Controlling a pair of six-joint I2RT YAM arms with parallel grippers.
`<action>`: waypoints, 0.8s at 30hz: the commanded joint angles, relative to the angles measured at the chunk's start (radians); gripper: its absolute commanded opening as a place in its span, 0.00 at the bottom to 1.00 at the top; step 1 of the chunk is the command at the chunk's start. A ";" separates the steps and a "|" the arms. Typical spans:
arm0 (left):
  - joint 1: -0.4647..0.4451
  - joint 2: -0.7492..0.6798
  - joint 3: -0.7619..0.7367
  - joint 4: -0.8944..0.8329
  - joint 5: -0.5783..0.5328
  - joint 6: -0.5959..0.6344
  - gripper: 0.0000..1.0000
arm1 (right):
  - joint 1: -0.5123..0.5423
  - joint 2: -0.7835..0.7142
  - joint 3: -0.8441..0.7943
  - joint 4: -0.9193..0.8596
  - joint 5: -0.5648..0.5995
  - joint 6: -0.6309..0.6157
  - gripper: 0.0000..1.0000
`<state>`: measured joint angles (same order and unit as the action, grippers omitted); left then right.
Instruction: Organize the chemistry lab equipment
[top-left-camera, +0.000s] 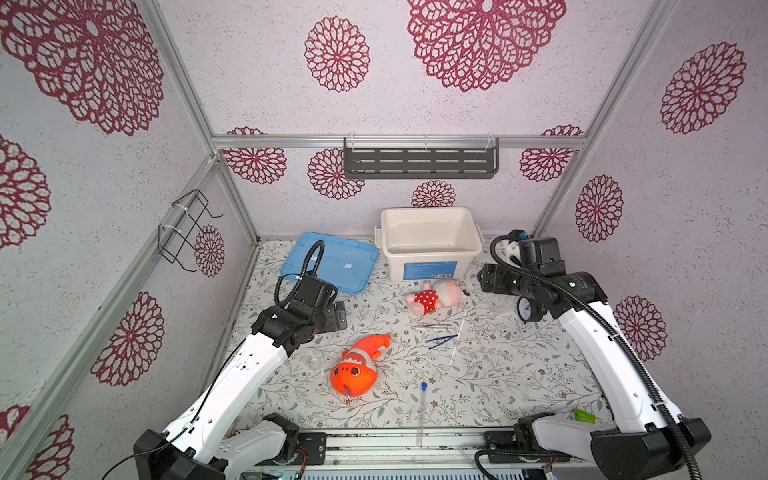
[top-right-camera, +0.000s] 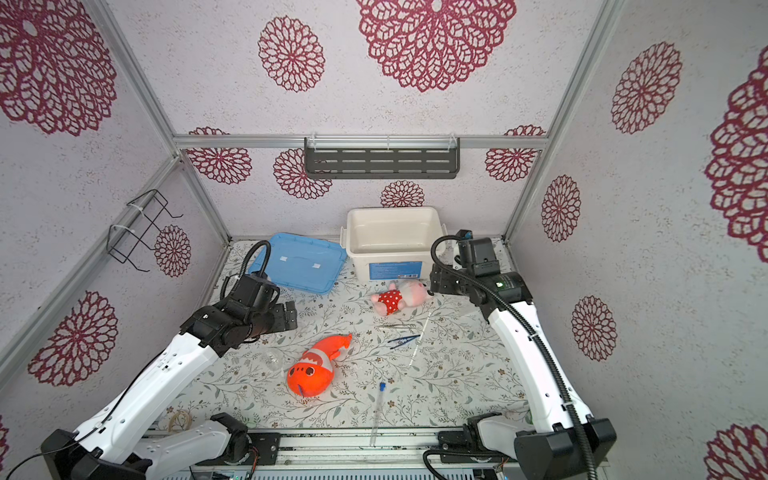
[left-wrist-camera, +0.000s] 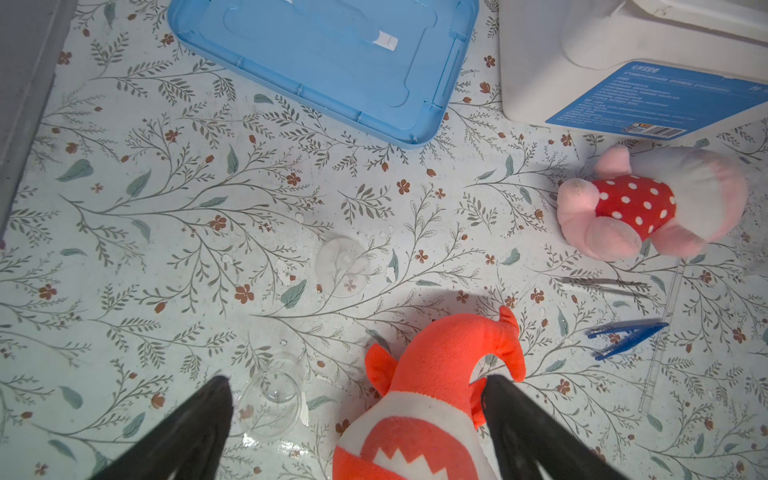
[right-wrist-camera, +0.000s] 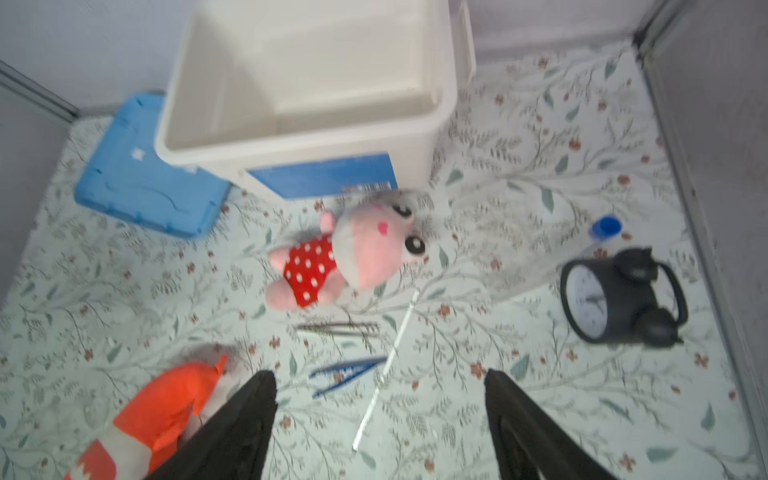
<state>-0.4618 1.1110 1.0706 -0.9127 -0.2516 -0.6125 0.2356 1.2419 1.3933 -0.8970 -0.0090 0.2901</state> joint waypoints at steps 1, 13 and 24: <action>0.006 -0.016 -0.039 0.051 -0.006 -0.002 0.97 | -0.139 0.025 0.004 -0.168 -0.084 0.054 0.79; 0.007 -0.053 -0.108 0.140 0.085 -0.090 0.97 | -0.399 0.251 0.107 -0.035 -0.027 0.001 0.52; 0.006 -0.137 -0.160 0.159 0.076 -0.159 0.97 | -0.400 0.445 0.195 0.017 -0.021 -0.029 0.37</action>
<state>-0.4610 0.9825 0.9157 -0.7834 -0.1707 -0.7345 -0.1631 1.6810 1.5497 -0.8913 -0.0307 0.2798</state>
